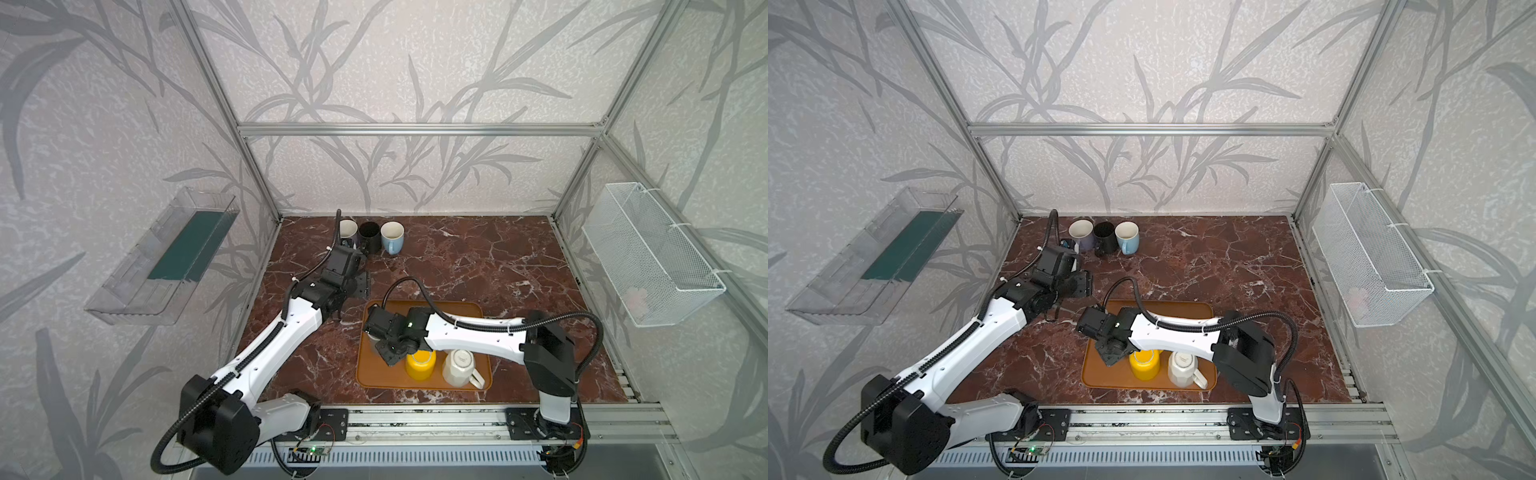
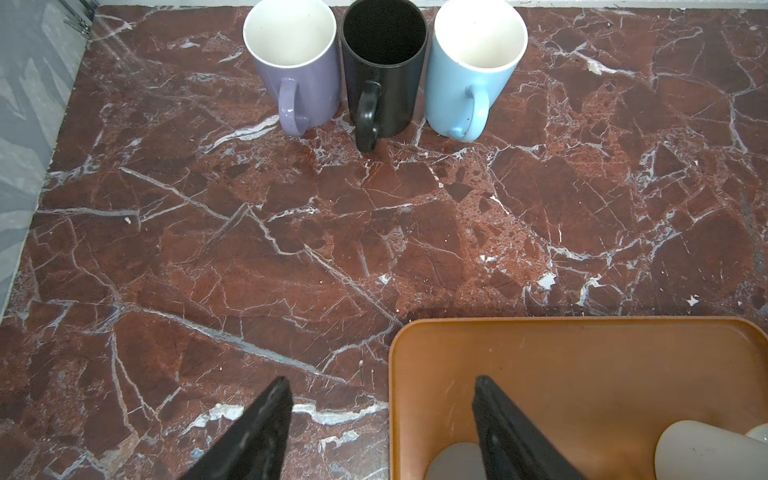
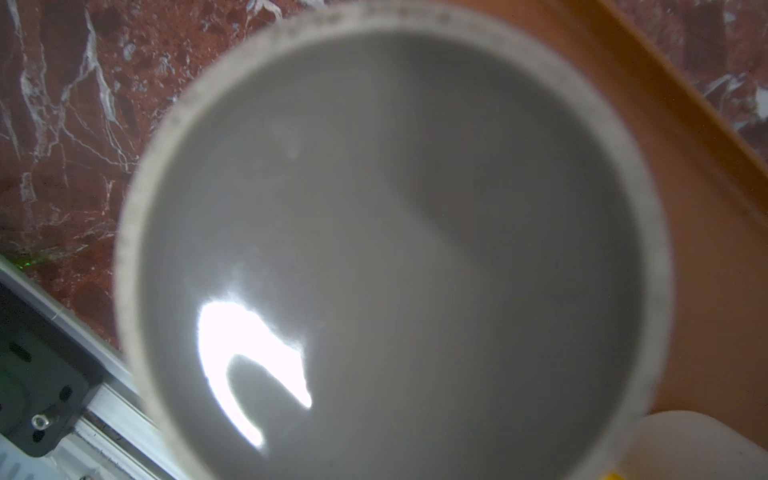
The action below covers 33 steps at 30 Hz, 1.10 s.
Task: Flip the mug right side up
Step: 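Lift the grey mug off the tray with the right gripper, carrying it farther away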
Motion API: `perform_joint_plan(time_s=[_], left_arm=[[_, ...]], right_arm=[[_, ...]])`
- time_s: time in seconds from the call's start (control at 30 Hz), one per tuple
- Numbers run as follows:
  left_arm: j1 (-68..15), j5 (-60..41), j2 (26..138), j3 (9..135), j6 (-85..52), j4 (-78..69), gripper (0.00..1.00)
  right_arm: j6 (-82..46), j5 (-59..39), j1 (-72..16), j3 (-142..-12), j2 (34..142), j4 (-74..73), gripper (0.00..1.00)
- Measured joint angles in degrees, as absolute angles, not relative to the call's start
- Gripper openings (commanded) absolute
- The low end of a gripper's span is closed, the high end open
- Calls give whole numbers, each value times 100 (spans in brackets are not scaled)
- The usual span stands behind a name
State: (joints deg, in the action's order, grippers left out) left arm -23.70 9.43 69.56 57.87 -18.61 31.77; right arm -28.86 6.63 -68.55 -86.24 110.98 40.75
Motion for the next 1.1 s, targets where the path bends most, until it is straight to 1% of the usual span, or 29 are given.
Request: perform_joint_plan(time_s=[0.13,0.5,0.83,1.1], left_arm=[[-2344,958,6928,5756,-1861,3181,71],[-2235,1013,6628,5625,-1868,3186,71],[-2185,1017,6488,5537,-1905,3157,70],[-2163,893,6462,5498,-1907,3109,70]], right_arm=[[-2724,609,-6720,-8744,11185,4058,0],[-2353,287,-6104,-8694,11170,3820,0],[-2200,-314,-5435,-8265,10895,3323,0],[-2196,-777,-5041,-7618,10357,2840,0]])
